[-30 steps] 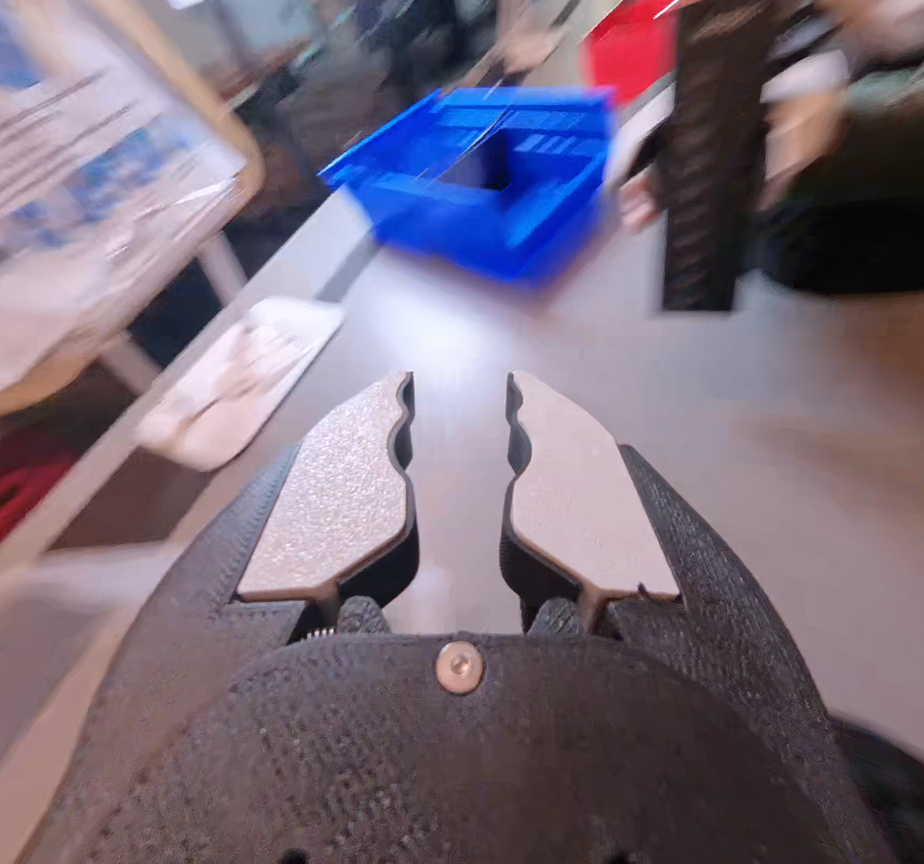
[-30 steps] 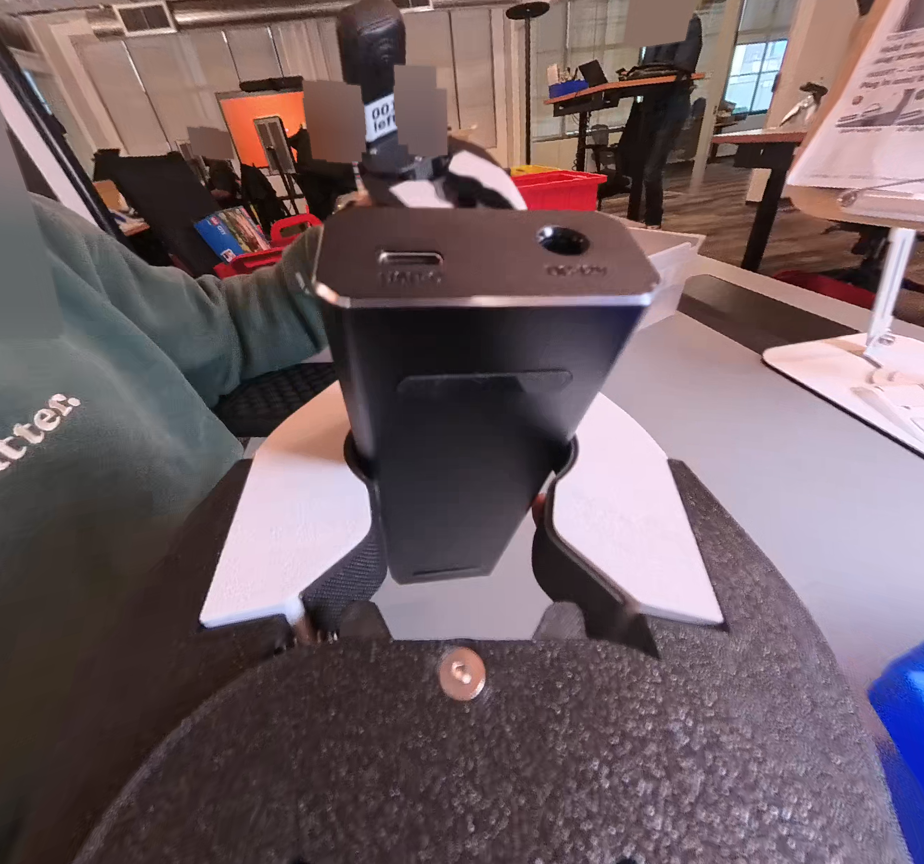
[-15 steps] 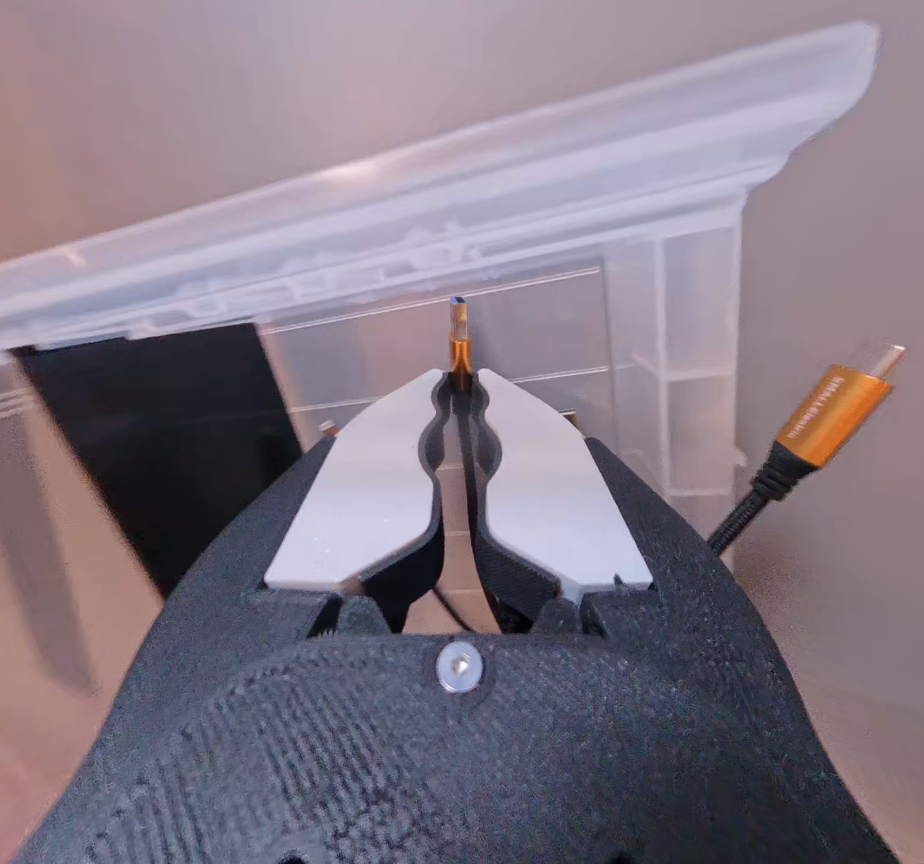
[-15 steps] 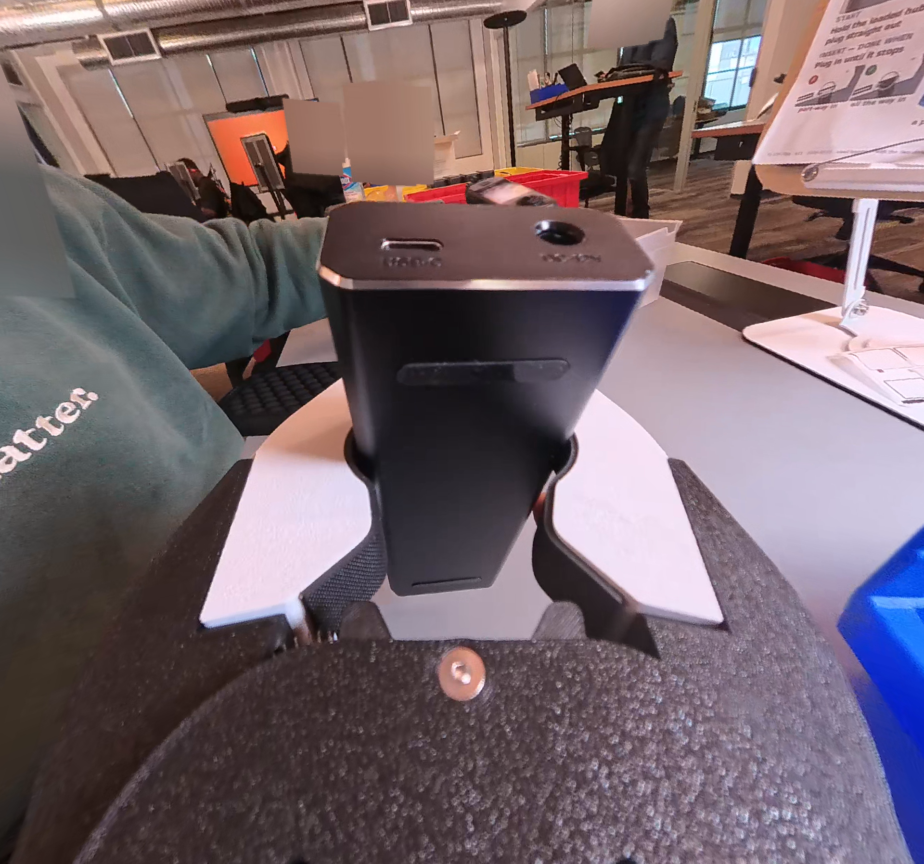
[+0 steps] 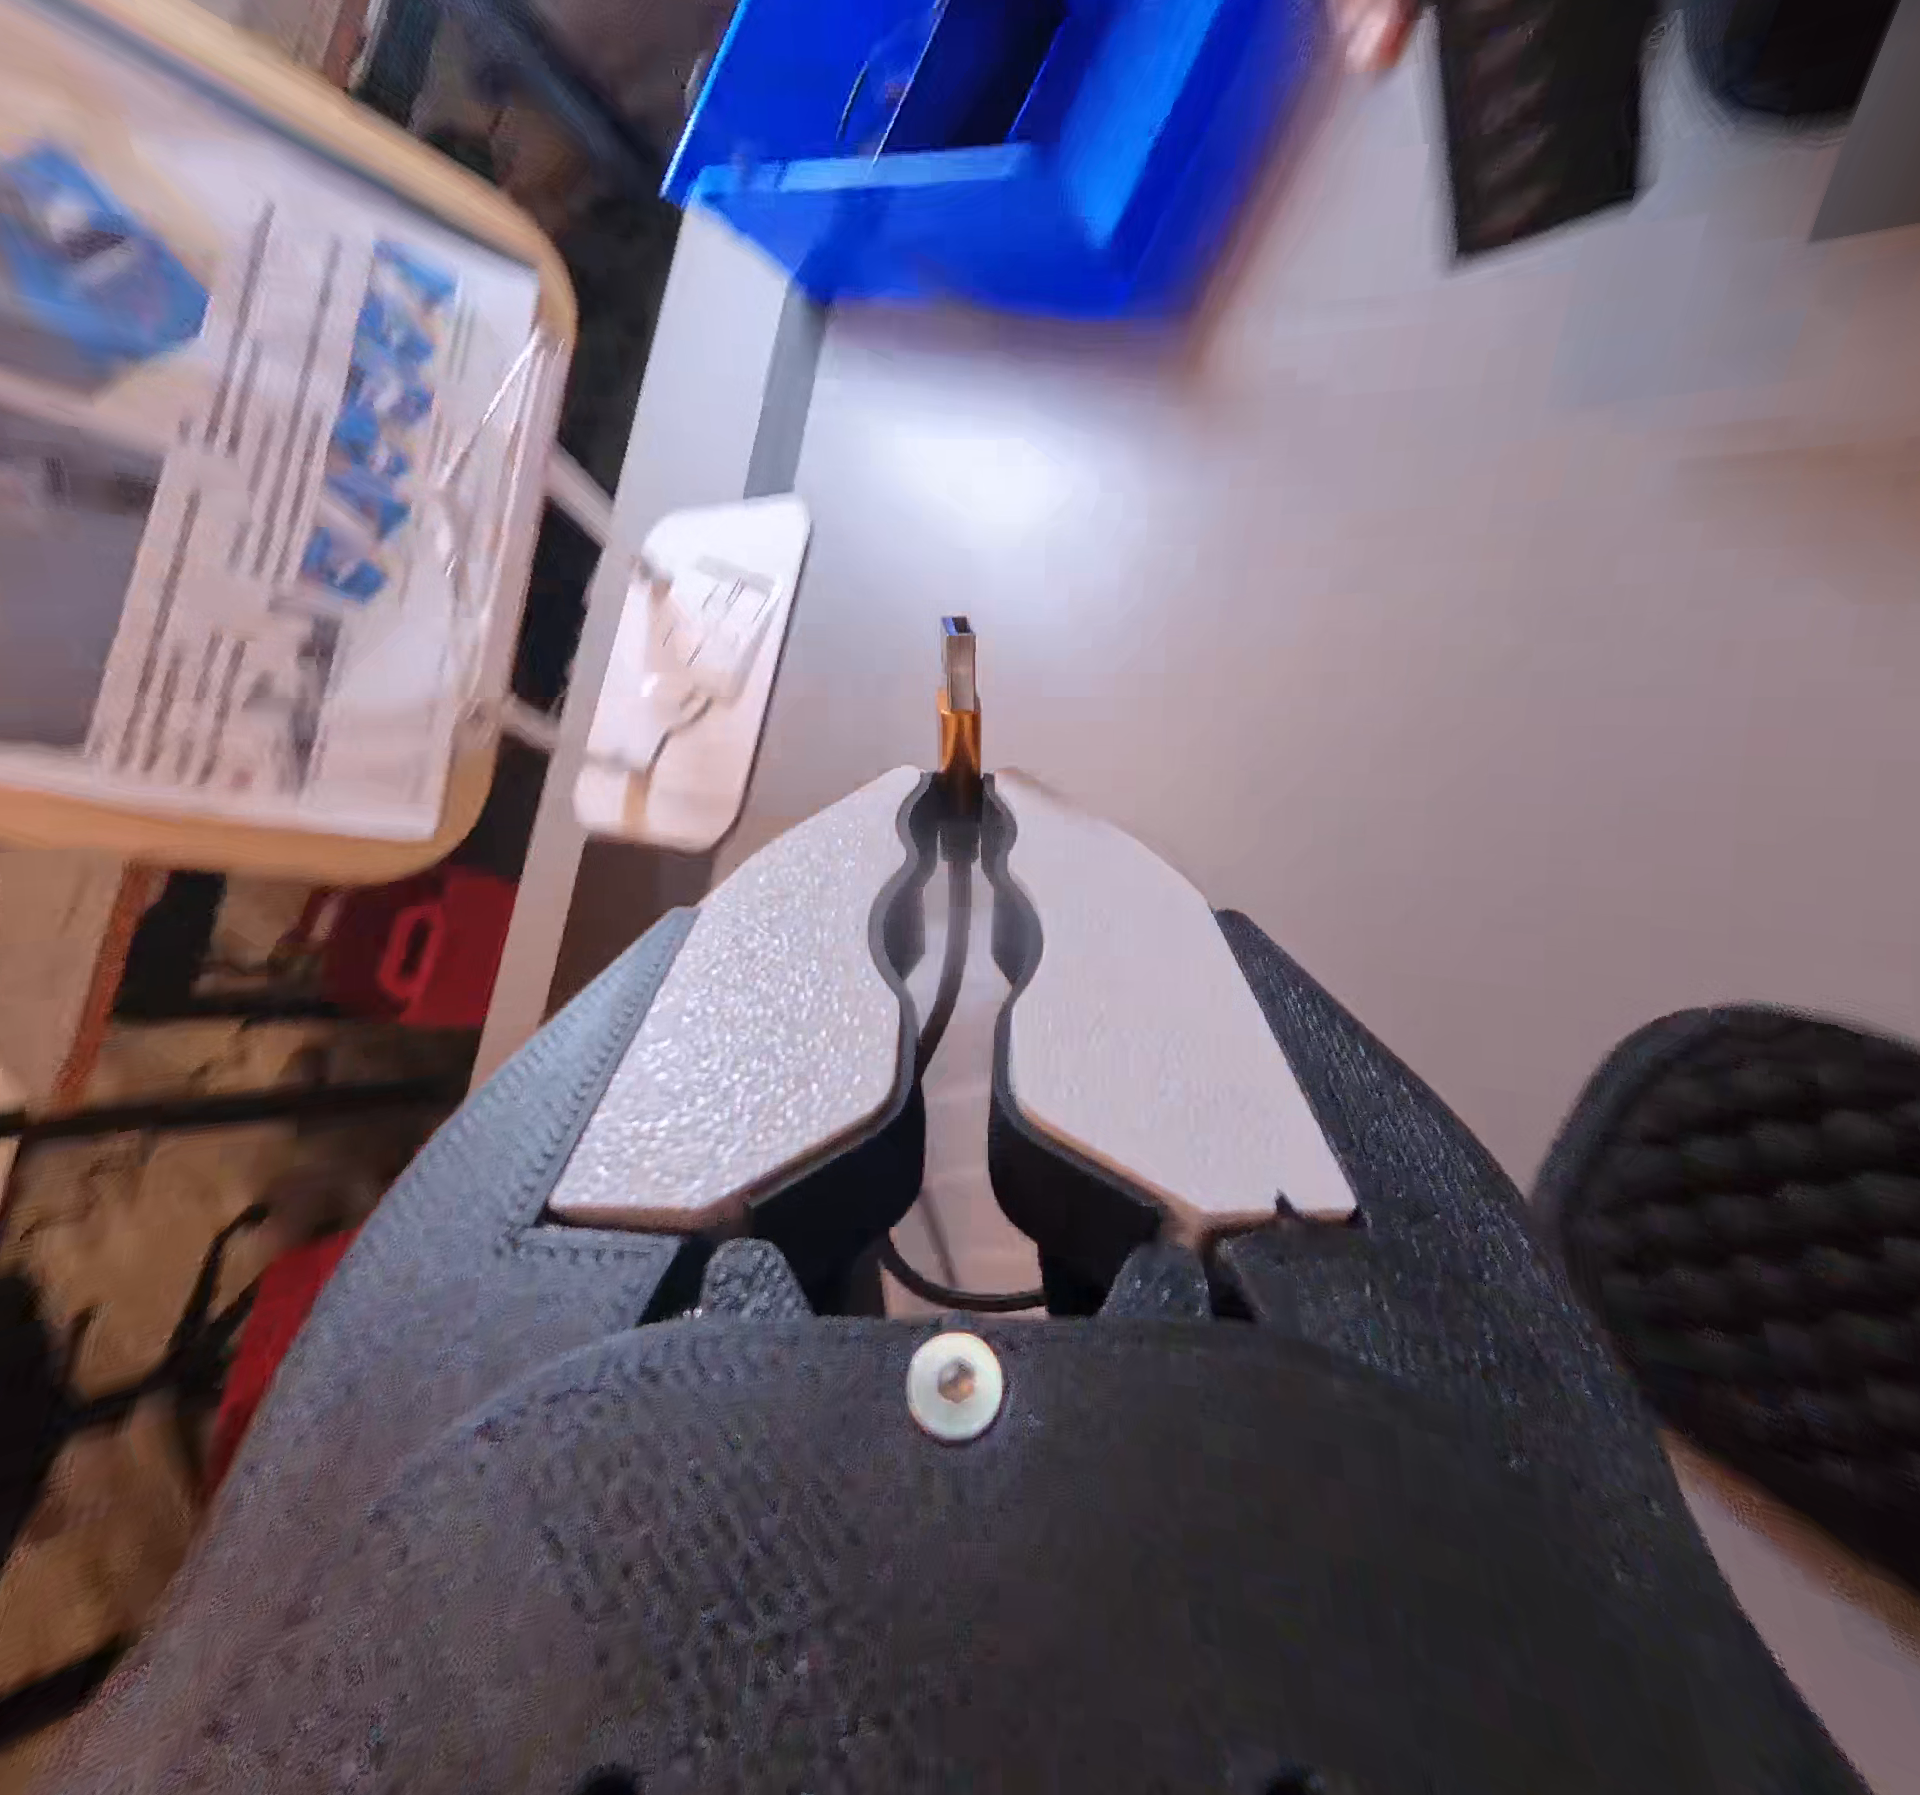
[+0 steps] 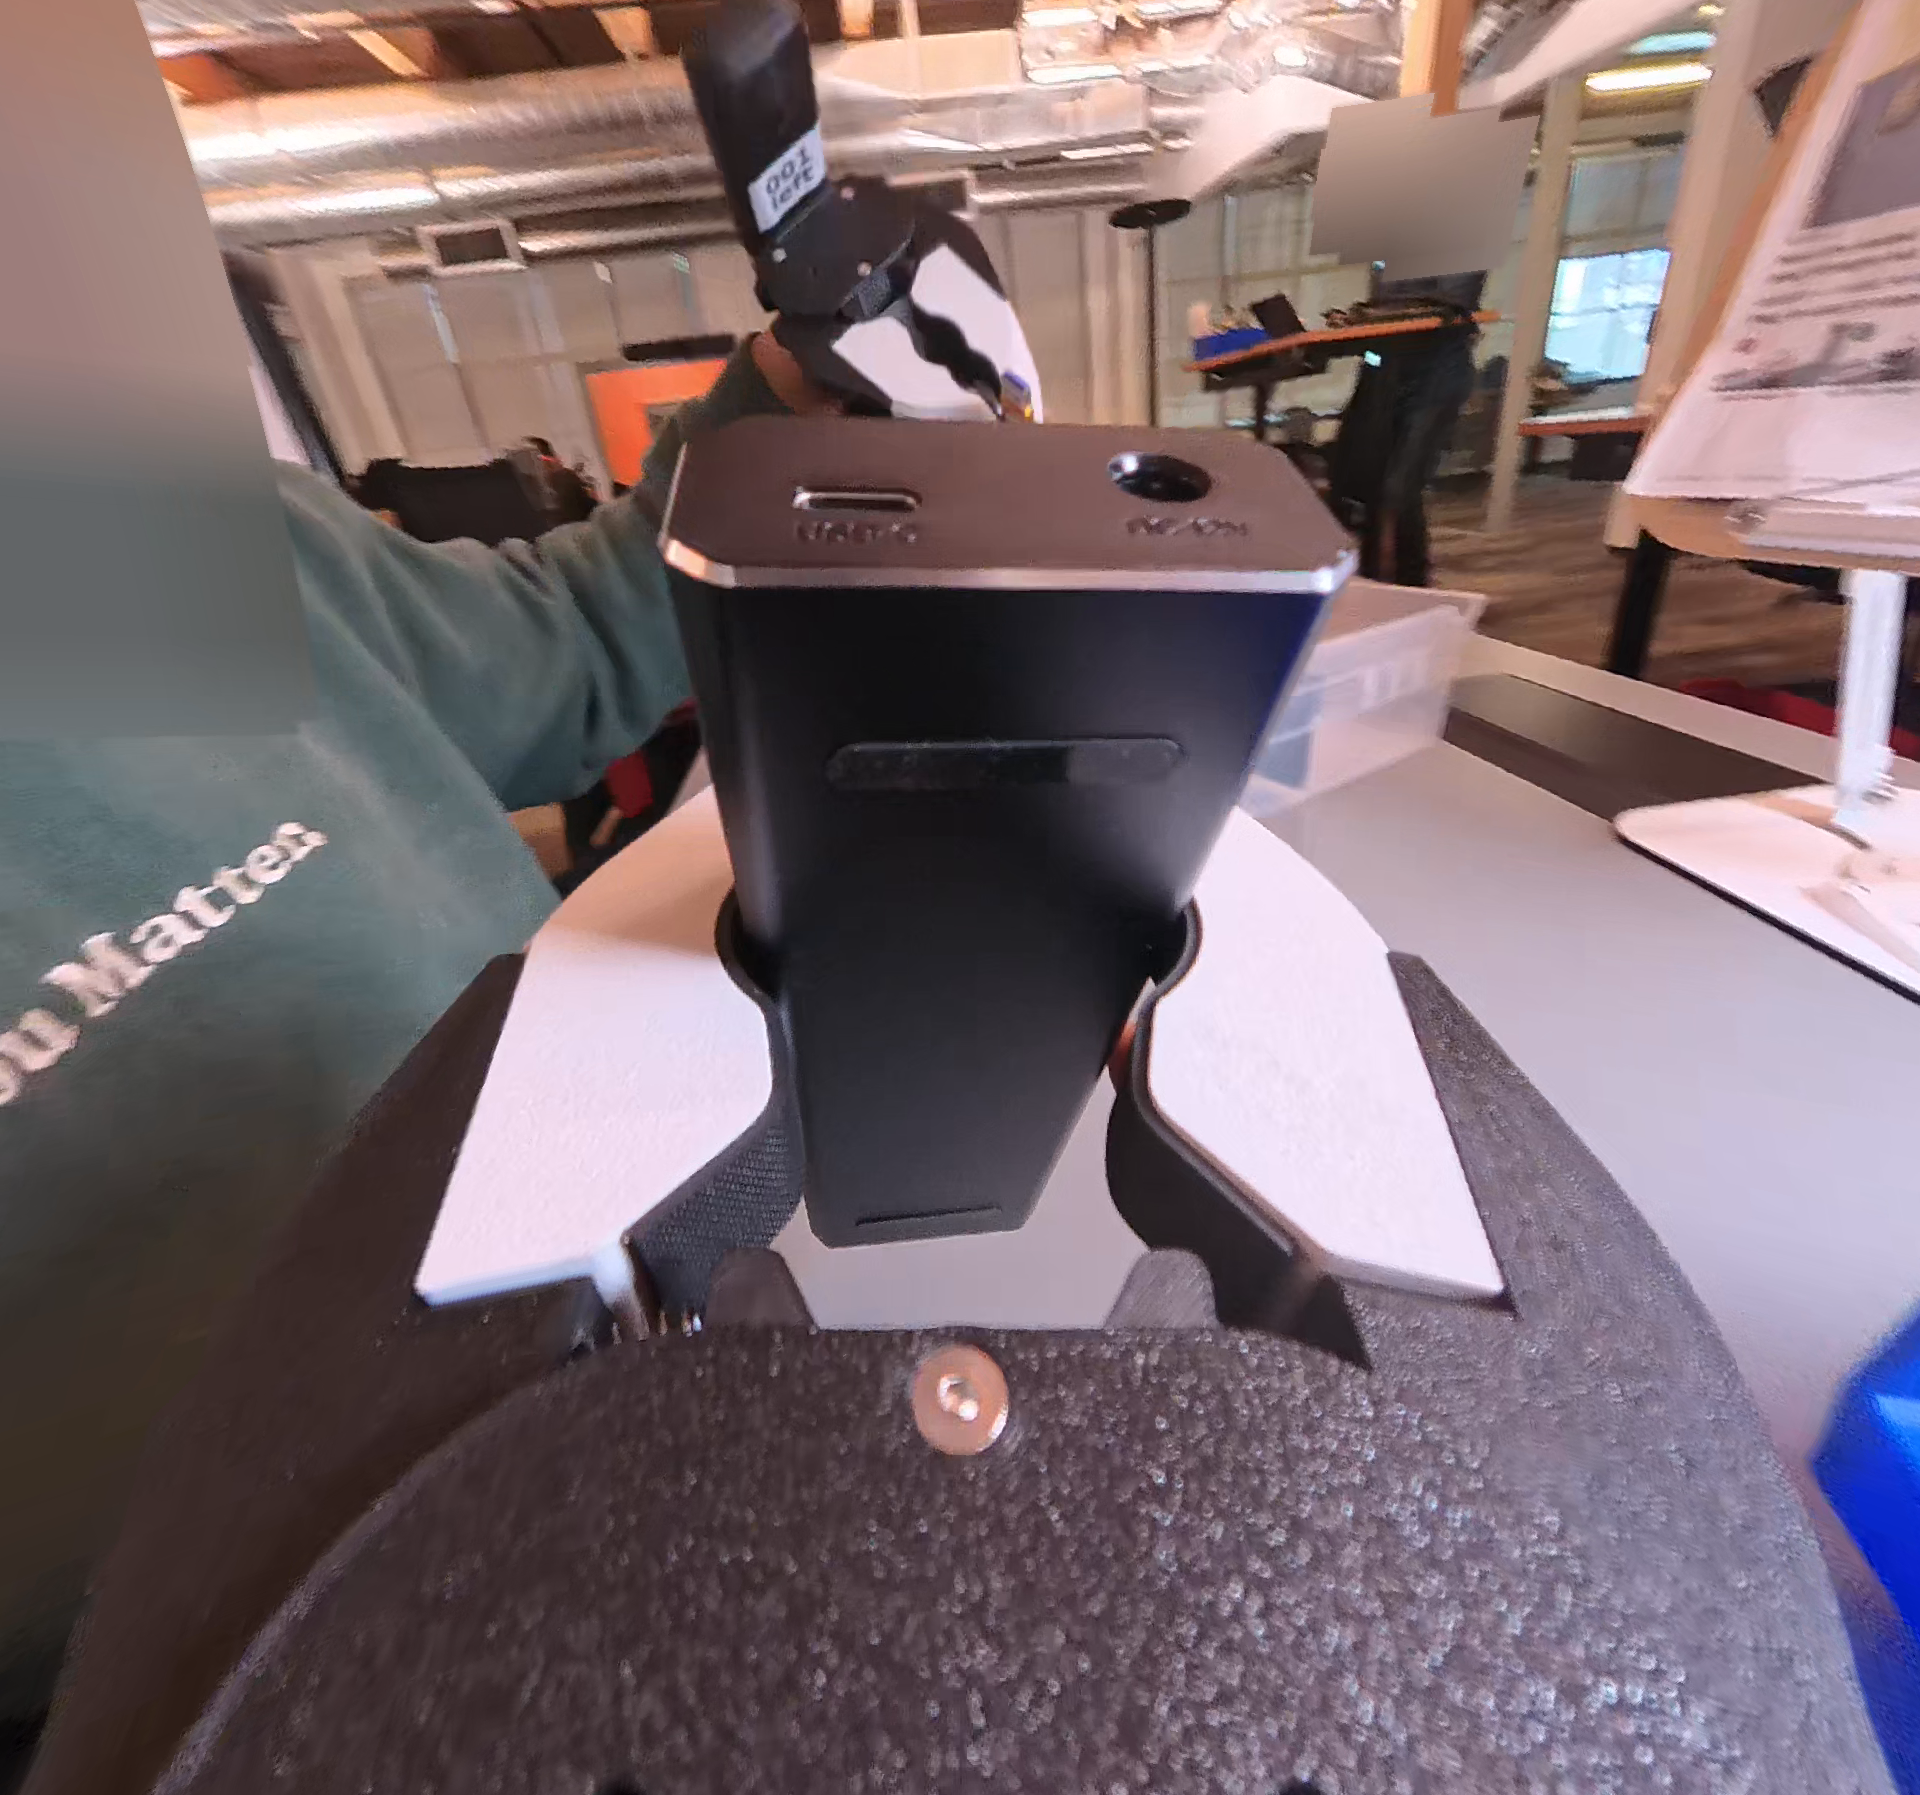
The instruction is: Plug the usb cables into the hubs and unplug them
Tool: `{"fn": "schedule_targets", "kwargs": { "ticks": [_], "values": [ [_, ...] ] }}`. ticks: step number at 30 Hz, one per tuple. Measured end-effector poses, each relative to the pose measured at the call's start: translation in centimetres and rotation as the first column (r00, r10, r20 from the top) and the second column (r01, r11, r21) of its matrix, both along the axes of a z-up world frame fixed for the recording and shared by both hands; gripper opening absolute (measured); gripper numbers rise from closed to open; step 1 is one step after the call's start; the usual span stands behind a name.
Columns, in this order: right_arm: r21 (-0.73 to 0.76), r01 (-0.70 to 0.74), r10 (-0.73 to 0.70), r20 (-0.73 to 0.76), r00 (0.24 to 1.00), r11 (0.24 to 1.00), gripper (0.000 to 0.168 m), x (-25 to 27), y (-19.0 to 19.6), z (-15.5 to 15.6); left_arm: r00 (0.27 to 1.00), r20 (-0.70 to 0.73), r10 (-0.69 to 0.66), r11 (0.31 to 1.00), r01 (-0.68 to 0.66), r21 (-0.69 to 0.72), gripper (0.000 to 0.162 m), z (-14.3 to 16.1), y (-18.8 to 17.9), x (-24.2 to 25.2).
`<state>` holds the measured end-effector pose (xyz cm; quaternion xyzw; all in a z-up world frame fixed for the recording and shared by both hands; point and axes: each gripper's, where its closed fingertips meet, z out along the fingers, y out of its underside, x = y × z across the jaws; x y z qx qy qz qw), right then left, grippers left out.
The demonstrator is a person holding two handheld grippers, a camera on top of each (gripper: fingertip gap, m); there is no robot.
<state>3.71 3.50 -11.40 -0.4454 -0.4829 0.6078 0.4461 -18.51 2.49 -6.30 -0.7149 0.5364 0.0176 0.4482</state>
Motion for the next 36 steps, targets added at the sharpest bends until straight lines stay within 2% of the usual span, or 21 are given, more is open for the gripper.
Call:
{"fn": "schedule_targets", "kwargs": {
  "ticks": [2,4,8,12,16,19,22,29,31,36],
  "values": [
    [0.003,-0.059,0.059,-0.017,0.998,0.998,0.072,0.2,-1.0,0.1,0.99,0.088,-0.106,0.992,0.111,-0.056,0.008,0.8,-2.0,4.6],
    [0.015,-0.102,0.103,-0.016,0.995,0.995,0.072,0.2,-1.8,-0.1,0.962,0.194,-0.194,0.965,0.223,-0.139,0.008,0.0,-3.4,8.8],
    [-0.003,-0.193,0.193,-0.021,0.981,0.981,0.072,0.4,-3.2,-0.4,0.909,0.343,-0.239,0.883,0.35,-0.312,0.007,-5.3,-3.7,14.2],
    [-0.055,-0.251,0.249,-0.05,0.967,0.966,0.072,0.6,-3.5,-0.3,0.911,0.382,-0.157,0.855,0.319,-0.409,0.008,-12.0,-1.2,16.2],
    [-0.089,-0.277,0.273,-0.056,0.96,0.957,0.072,0.7,-3.3,-0.6,0.962,0.257,-0.097,0.881,0.203,-0.428,0.008,-16.3,1.4,14.9],
    [-0.093,-0.277,0.274,-0.043,0.961,0.956,0.072,0.6,-3.1,-1.0,0.987,0.139,-0.078,0.922,0.125,-0.368,0.008,-17.5,2.9,13.3],
    [-0.105,-0.279,0.277,-0.038,0.96,0.954,0.072,0.5,-3.0,-1.2,0.993,0.088,-0.081,0.942,0.105,-0.318,0.007,-18.5,3.4,12.9],
    [-0.109,-0.259,0.26,-0.007,0.966,0.96,0.072,0.1,-2.9,-1.9,0.986,0.104,-0.128,0.963,0.148,-0.223,0.008,-18.6,3.3,13.1],
    [-0.113,-0.253,0.255,-0.002,0.967,0.961,0.072,0.0,-2.8,-2.1,0.984,0.11,-0.142,0.958,0.165,-0.235,0.009,-18.9,2.9,13.4],
    [-0.114,-0.242,0.245,0.014,0.969,0.964,0.072,-0.1,-2.7,-2.4,0.964,0.203,-0.169,0.899,0.236,-0.369,0.025,-19.1,1.0,13.9]
  ]
}}
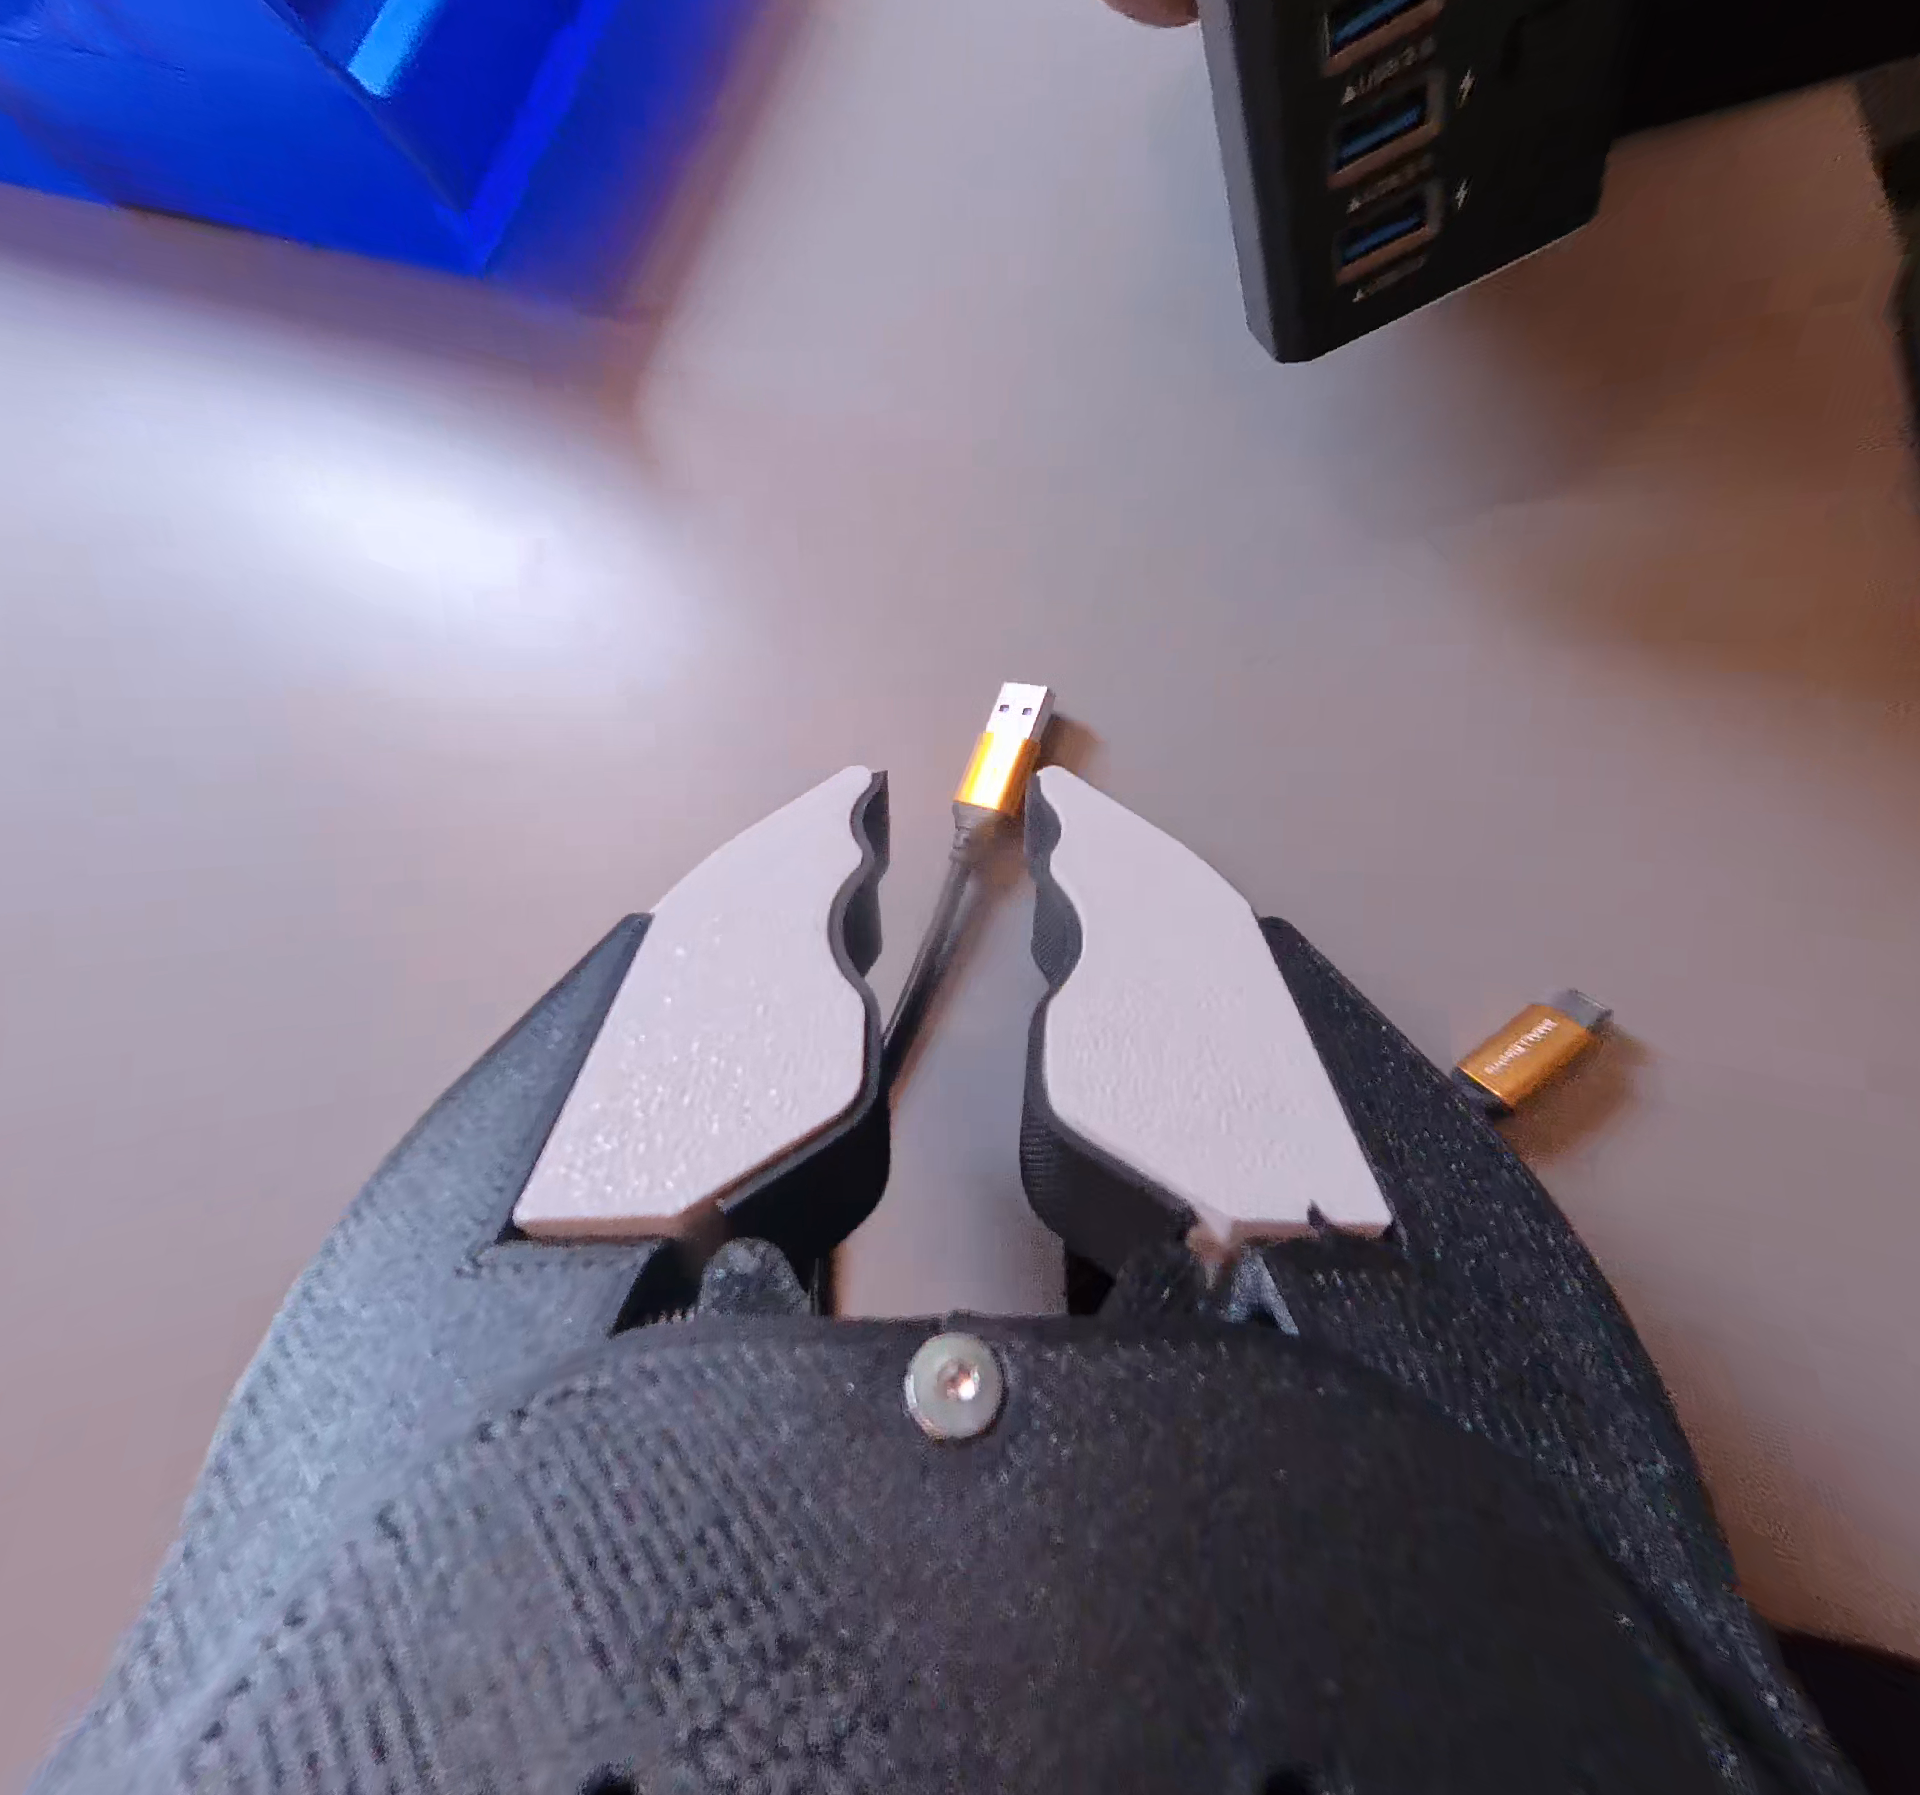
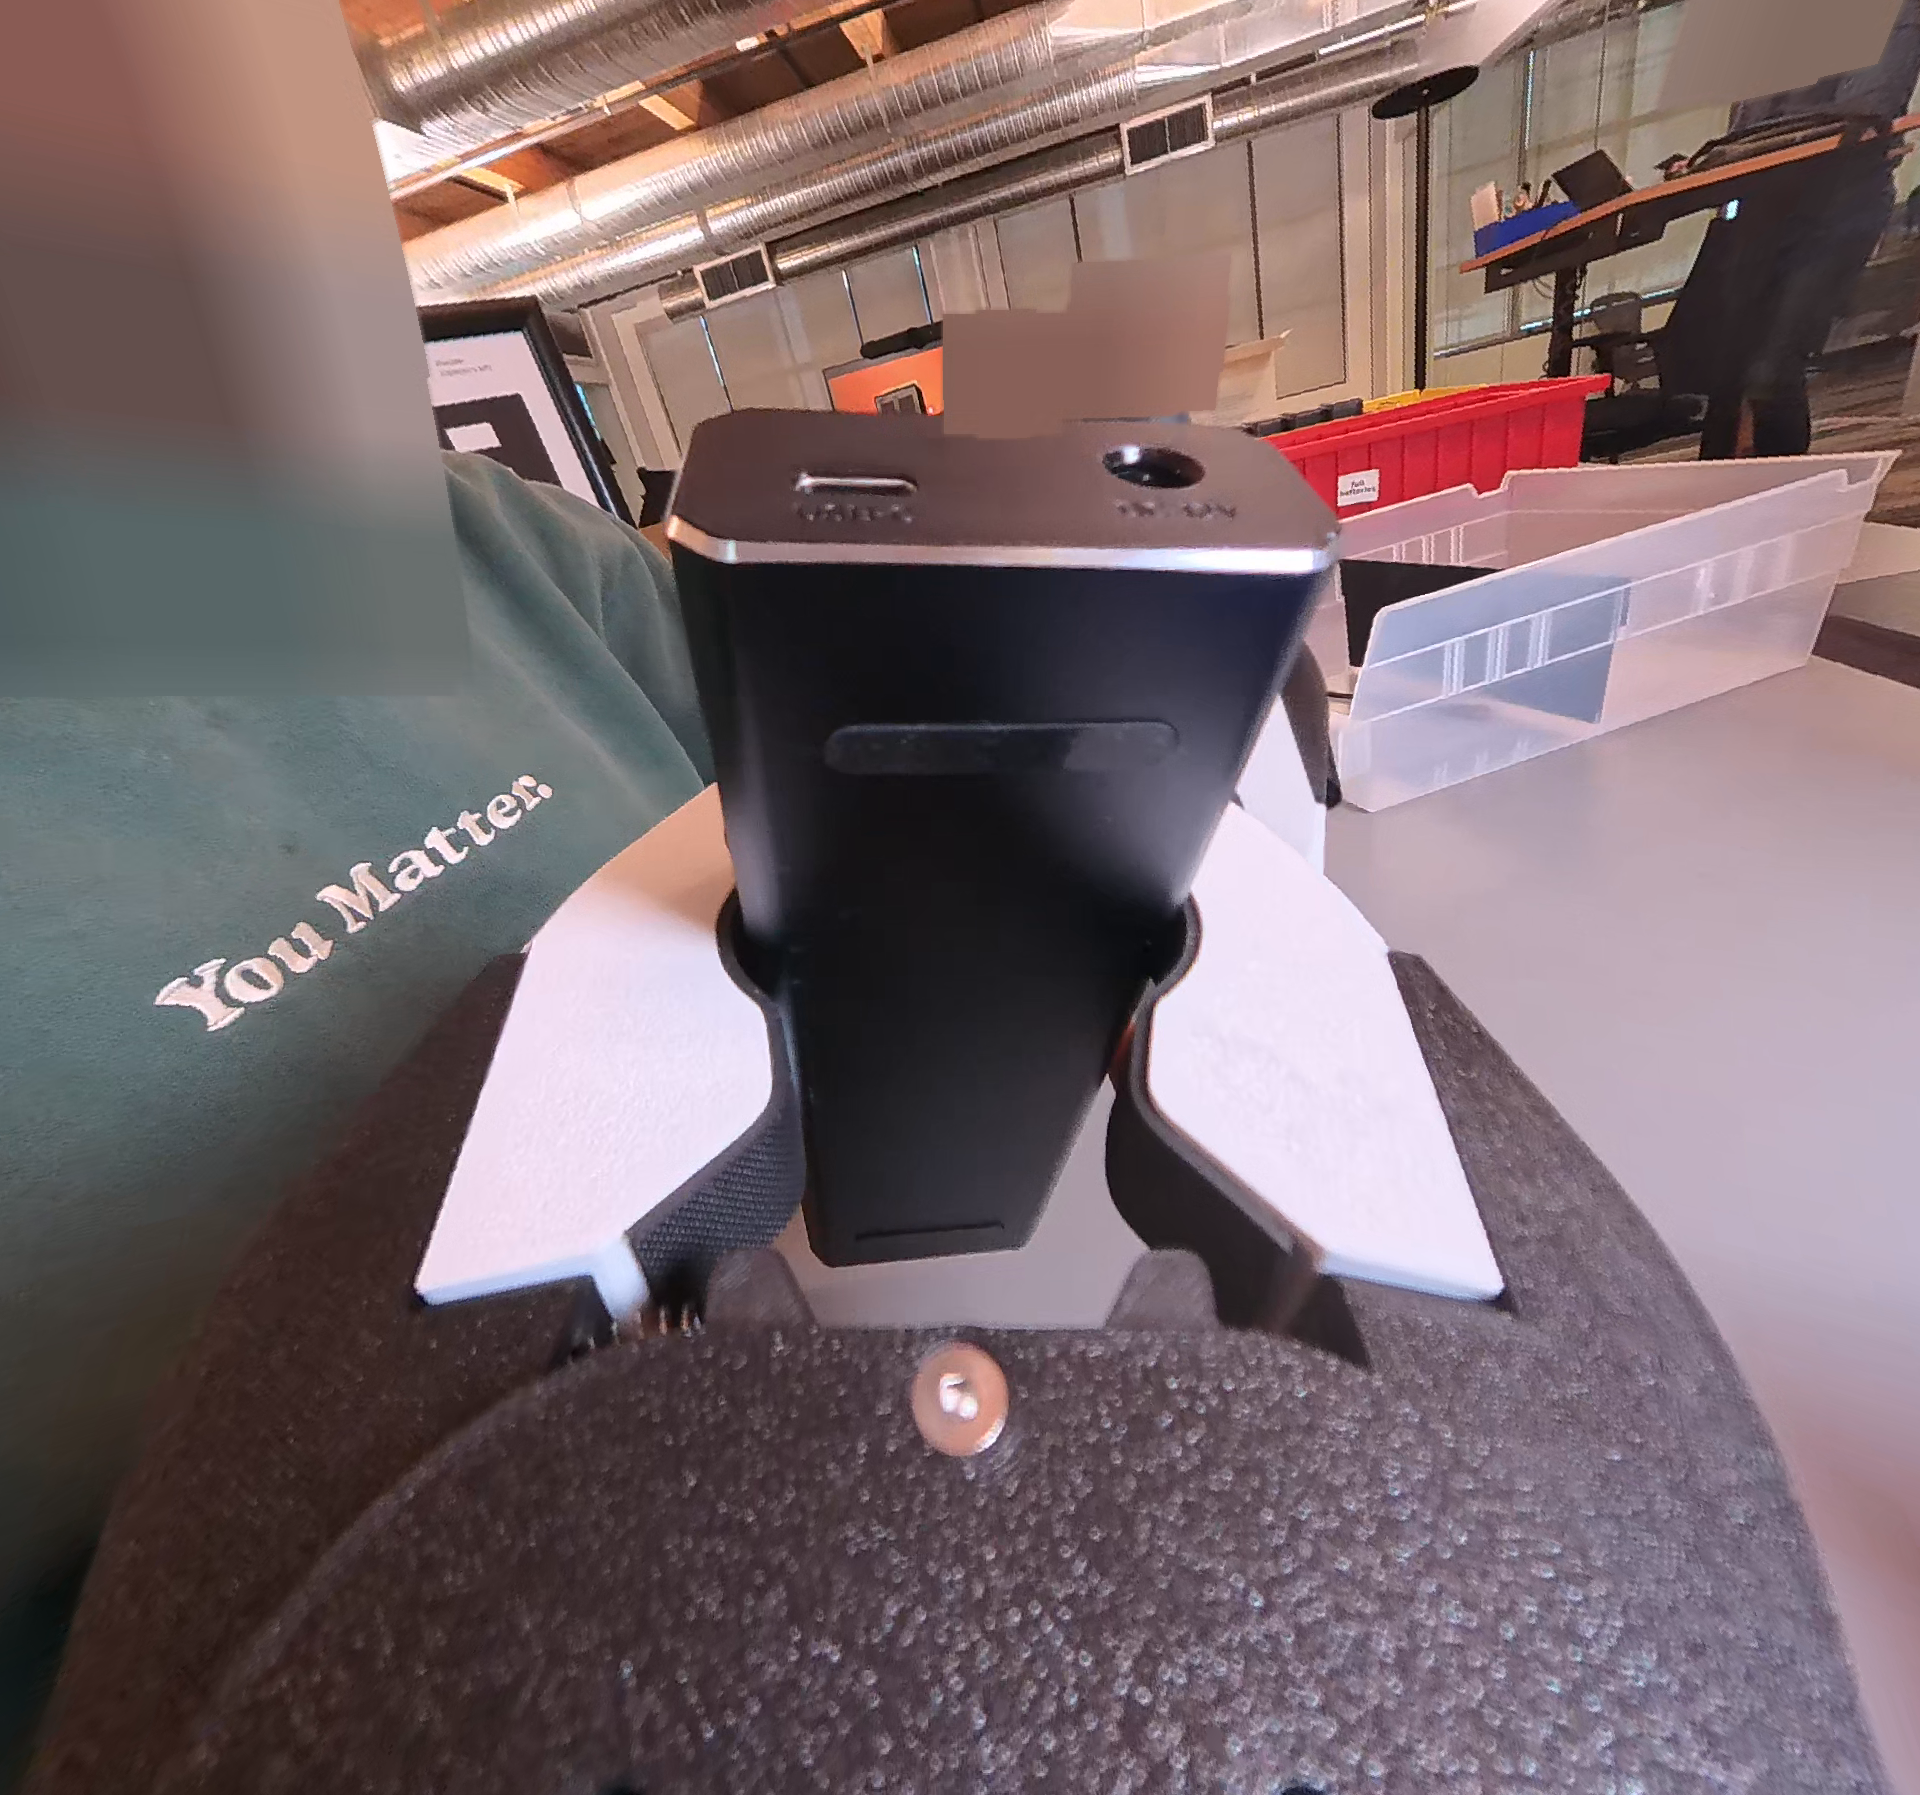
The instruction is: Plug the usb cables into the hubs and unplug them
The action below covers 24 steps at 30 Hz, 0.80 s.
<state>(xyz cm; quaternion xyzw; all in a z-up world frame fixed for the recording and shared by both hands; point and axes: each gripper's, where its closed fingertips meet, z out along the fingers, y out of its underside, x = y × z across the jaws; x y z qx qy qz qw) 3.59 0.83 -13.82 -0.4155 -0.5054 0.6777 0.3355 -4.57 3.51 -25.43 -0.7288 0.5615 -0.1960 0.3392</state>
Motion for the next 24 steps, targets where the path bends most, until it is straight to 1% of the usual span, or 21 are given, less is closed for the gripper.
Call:
{"fn": "schedule_targets", "kwargs": {
  "ticks": [2,6,8,11,15,19,22,24],
  "values": [
    [0.004,0.002,-0.002,0.003,1.0,1.0,0.072,0.0,0.0,0.0,1.0,0.001,0.017,1.0,-0.017,-0.018,0.024,0.2,0.2,-0.9],
    [-0.003,-0.005,0.005,0.007,1.0,1.0,0.072,-0.2,-0.1,-0.1,0.997,-0.075,0.015,0.998,-0.02,-0.068,0.023,-1.5,0.4,-2.7],
    [-0.006,-0.009,0.009,0.012,1.0,1.0,0.072,-0.3,-0.1,-0.2,0.996,-0.086,-0.024,0.995,0.015,-0.103,0.023,-2.2,0.0,-2.2],
    [-0.008,-0.012,0.013,0.021,1.0,1.0,0.072,-0.5,-0.2,-0.4,0.988,-0.141,-0.066,0.99,0.047,-0.135,0.02,-3.1,0.1,-1.9],
    [-0.005,-0.006,0.006,0.029,1.0,1.0,0.072,-0.6,-0.2,-0.6,0.982,-0.153,-0.112,0.975,0.079,-0.207,0.016,-3.2,0.0,-1.6],
    [-0.011,-0.001,0.001,0.032,1.0,1.0,0.072,-0.5,0.1,-0.6,0.97,-0.165,-0.179,0.957,0.133,-0.257,0.02,-3.1,-0.5,-1.2],
    [-0.01,0.0,0.001,0.034,0.999,1.0,0.072,-0.5,0.1,-0.7,0.964,-0.165,-0.207,0.947,0.156,-0.279,0.016,-3.1,-0.4,-0.8],
    [-0.01,-0.001,0.002,0.035,0.999,1.0,0.072,-0.5,0.1,-0.7,0.965,-0.141,-0.223,0.934,0.171,-0.313,0.011,-3.1,-0.6,-0.4]
  ]
}}
